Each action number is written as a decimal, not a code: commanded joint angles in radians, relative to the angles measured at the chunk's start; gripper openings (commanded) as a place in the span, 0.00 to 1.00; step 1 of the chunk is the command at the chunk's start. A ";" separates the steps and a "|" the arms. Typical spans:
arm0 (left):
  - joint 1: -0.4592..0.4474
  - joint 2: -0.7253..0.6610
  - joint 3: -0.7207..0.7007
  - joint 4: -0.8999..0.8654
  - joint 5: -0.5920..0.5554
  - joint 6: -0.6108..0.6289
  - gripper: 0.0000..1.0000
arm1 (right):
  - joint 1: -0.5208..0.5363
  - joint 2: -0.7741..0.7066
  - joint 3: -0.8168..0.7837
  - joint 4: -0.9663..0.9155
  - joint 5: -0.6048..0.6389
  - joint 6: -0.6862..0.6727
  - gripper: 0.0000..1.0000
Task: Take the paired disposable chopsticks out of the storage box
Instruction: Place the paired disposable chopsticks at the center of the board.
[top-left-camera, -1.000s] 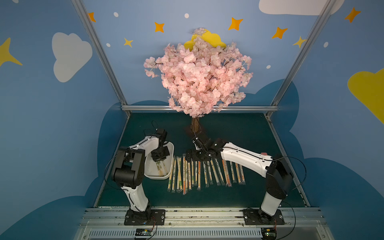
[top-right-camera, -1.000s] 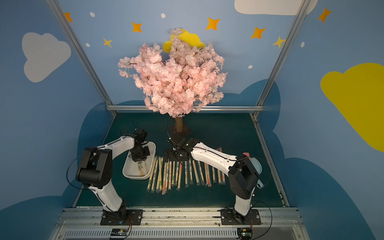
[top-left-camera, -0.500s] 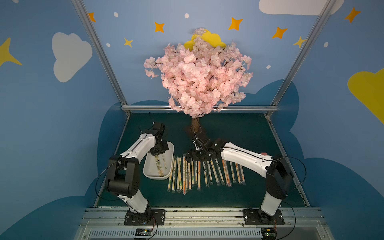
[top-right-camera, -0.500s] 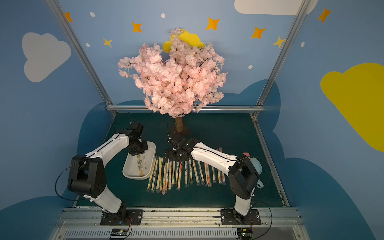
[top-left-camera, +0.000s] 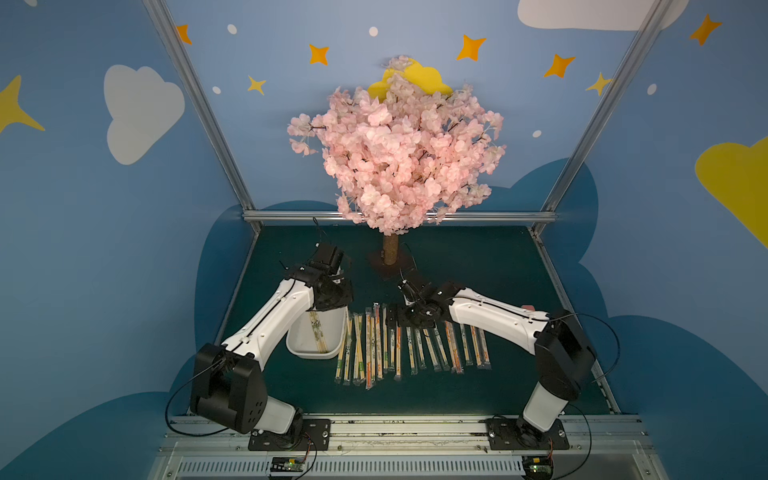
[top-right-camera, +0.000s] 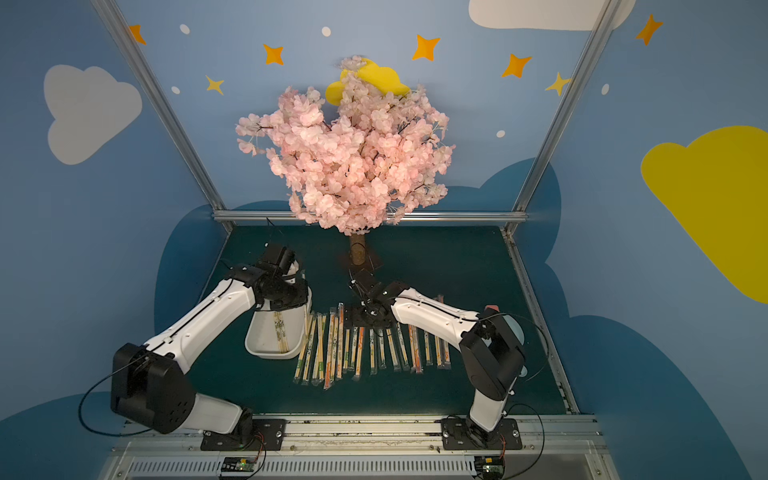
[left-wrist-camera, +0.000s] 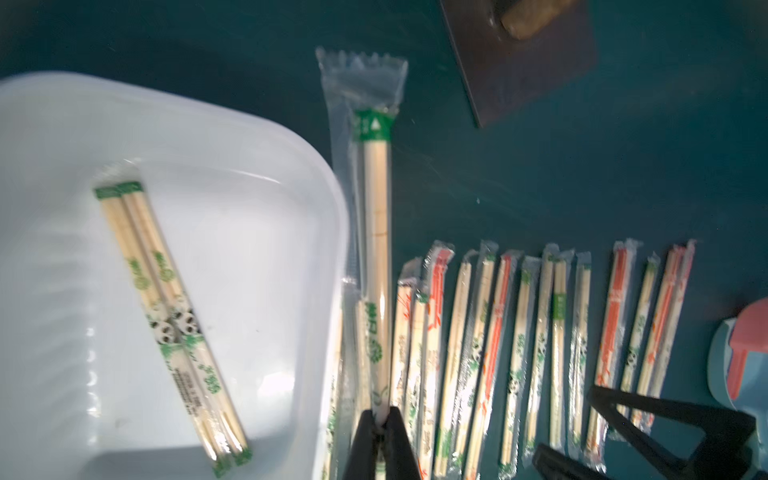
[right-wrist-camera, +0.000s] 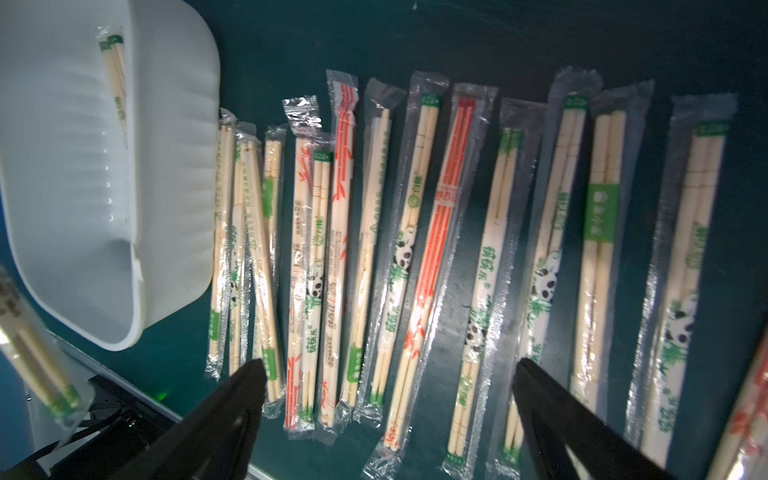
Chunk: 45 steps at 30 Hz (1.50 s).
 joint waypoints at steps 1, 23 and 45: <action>-0.075 0.010 -0.018 0.052 0.026 -0.072 0.03 | -0.022 -0.082 -0.046 -0.007 0.036 0.017 0.96; -0.419 0.410 0.097 0.243 0.057 -0.270 0.03 | -0.121 -0.401 -0.345 -0.093 0.183 0.135 0.97; -0.422 0.462 0.133 0.189 0.043 -0.278 0.21 | -0.126 -0.406 -0.333 -0.105 0.171 0.129 0.97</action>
